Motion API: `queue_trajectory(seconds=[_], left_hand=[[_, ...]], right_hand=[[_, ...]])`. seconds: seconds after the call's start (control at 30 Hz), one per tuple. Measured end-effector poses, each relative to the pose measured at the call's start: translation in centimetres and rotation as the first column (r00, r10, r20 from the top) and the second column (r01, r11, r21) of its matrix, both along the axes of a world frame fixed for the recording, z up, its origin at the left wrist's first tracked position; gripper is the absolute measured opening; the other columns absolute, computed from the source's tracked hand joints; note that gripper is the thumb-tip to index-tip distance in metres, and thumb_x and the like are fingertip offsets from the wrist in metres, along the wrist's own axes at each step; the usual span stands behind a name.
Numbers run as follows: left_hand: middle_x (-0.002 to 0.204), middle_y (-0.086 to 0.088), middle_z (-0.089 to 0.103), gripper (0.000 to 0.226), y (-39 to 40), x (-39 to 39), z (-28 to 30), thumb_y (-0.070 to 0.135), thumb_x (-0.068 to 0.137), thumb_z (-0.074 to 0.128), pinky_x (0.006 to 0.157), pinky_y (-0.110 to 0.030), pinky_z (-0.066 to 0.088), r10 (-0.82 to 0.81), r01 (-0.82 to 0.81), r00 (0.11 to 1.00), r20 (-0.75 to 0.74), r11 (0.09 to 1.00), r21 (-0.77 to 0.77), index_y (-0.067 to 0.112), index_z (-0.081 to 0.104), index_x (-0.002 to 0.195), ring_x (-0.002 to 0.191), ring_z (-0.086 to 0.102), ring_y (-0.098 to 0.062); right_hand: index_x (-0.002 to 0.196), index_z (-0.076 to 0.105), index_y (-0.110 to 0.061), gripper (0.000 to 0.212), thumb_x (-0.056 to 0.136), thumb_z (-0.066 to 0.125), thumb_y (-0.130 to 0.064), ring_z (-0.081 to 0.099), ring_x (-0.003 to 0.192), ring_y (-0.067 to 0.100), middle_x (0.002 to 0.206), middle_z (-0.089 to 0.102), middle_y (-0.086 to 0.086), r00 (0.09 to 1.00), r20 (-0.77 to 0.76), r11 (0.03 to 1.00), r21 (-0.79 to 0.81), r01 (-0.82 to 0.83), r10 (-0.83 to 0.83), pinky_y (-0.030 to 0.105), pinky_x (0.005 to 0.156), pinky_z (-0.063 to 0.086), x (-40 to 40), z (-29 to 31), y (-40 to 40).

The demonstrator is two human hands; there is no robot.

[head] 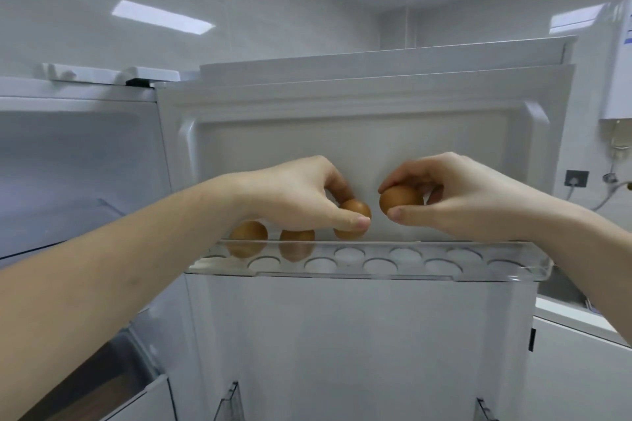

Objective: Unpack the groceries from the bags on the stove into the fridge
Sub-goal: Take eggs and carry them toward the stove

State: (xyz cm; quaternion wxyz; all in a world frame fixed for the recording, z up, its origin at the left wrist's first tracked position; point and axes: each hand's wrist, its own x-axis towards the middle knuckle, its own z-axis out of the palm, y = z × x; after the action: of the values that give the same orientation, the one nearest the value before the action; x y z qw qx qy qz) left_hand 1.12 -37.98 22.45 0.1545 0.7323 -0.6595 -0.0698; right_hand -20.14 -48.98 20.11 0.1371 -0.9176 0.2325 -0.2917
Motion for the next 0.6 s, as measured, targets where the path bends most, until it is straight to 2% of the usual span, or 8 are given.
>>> queue_trajectory(seconds=[0.03, 0.07, 0.13, 0.23, 0.37, 0.43, 0.5, 0.6], left_hand=[[0.059, 0.008, 0.070, 0.044, -0.3, -0.2, 0.0, 0.073, 0.075, 0.069, 0.056, -0.026, 0.056, -0.004, 0.004, 0.999, 0.041, 1.000, 0.006, 0.038, 0.072, 0.102, 0.063, 0.074, -0.019], [0.057, 0.010, 0.068, 0.043, -0.6, -0.3, 0.1, 0.072, 0.077, 0.069, 0.050, -0.018, 0.048, -0.005, 0.004, 0.997, 0.074, 1.000, 0.012, 0.036, 0.072, 0.101, 0.062, 0.073, -0.018], [0.053, 0.014, 0.063, 0.043, -1.0, -0.4, 0.0, 0.073, 0.079, 0.068, 0.047, -0.016, 0.043, -0.008, 0.004, 0.994, 0.113, 0.999, 0.035, 0.035, 0.073, 0.099, 0.062, 0.072, -0.020], [0.054, 0.009, 0.060, 0.046, -1.3, -0.4, -0.3, 0.079, 0.075, 0.064, 0.060, -0.036, 0.061, -0.027, 0.017, 0.993, 0.113, 0.996, 0.092, 0.039, 0.073, 0.094, 0.070, 0.074, -0.030], [0.047, 0.009, 0.058, 0.040, -1.4, -0.7, -0.7, 0.070, 0.085, 0.062, 0.056, -0.030, 0.057, -0.041, 0.027, 0.989, 0.142, 0.994, 0.102, 0.033, 0.074, 0.093, 0.067, 0.074, -0.031], [0.050, 0.007, 0.060, 0.040, -1.4, -0.6, -0.7, 0.072, 0.082, 0.061, 0.063, -0.043, 0.064, -0.037, 0.017, 0.988, 0.153, 0.992, 0.127, 0.035, 0.074, 0.091, 0.068, 0.074, -0.031], [0.055, 0.004, 0.064, 0.041, -1.3, -0.5, -0.7, 0.075, 0.079, 0.059, 0.068, -0.055, 0.064, -0.033, 0.007, 0.986, 0.163, 0.987, 0.162, 0.037, 0.073, 0.088, 0.069, 0.074, -0.029], [0.058, 0.005, 0.066, 0.040, -1.3, -0.6, -0.7, 0.073, 0.081, 0.059, 0.072, -0.049, 0.065, -0.037, 0.009, 0.984, 0.176, 0.987, 0.161, 0.036, 0.073, 0.085, 0.070, 0.075, -0.027]], right_hand=[[0.099, 0.074, -0.041, 0.018, 0.084, 0.080, -0.034, 0.066, 0.079, -0.011, 0.088, 0.073, -0.031, 1.000, 0.000, 1.000, 0.008, -0.005, 0.005, 0.006, 0.067, 0.045, 0.0, -0.1, 0.0], [0.099, 0.074, -0.041, 0.018, 0.084, 0.080, -0.034, 0.066, 0.079, -0.010, 0.088, 0.073, -0.030, 1.000, -0.002, 1.000, 0.019, -0.009, 0.009, 0.006, 0.067, 0.046, 0.1, -0.3, -0.2], [0.101, 0.074, -0.040, 0.019, 0.084, 0.079, -0.036, 0.069, 0.083, -0.007, 0.091, 0.074, -0.027, 1.000, -0.015, 0.998, 0.065, -0.020, 0.021, 0.011, 0.069, 0.049, 0.2, -0.5, -0.3], [0.103, 0.073, -0.042, 0.022, 0.082, 0.080, -0.038, 0.070, 0.087, -0.004, 0.094, 0.075, -0.024, 0.999, -0.033, 0.994, 0.108, -0.024, 0.028, 0.021, 0.075, 0.054, 0.3, -0.6, -0.5], [0.104, 0.073, -0.040, 0.027, 0.079, 0.082, -0.036, 0.071, 0.088, -0.004, 0.093, 0.075, -0.025, 0.998, -0.058, 0.990, 0.141, -0.012, 0.020, 0.029, 0.085, 0.059, 0.5, -0.7, -0.4], [0.104, 0.073, -0.038, 0.028, 0.078, 0.082, -0.033, 0.072, 0.089, -0.004, 0.094, 0.076, -0.024, 0.998, -0.063, 0.986, 0.168, -0.013, 0.023, 0.034, 0.090, 0.060, 0.6, -0.7, -0.3], [0.104, 0.072, -0.037, 0.028, 0.079, 0.082, -0.031, 0.072, 0.090, -0.005, 0.096, 0.076, -0.024, 0.997, -0.074, 0.982, 0.187, -0.006, 0.020, 0.034, 0.092, 0.059, 0.6, -0.6, -0.2], [0.104, 0.073, -0.037, 0.028, 0.078, 0.083, -0.032, 0.072, 0.088, -0.006, 0.097, 0.075, -0.026, 0.994, -0.106, 0.979, 0.204, 0.004, 0.018, 0.033, 0.093, 0.058, 0.7, -0.5, 0.0]])
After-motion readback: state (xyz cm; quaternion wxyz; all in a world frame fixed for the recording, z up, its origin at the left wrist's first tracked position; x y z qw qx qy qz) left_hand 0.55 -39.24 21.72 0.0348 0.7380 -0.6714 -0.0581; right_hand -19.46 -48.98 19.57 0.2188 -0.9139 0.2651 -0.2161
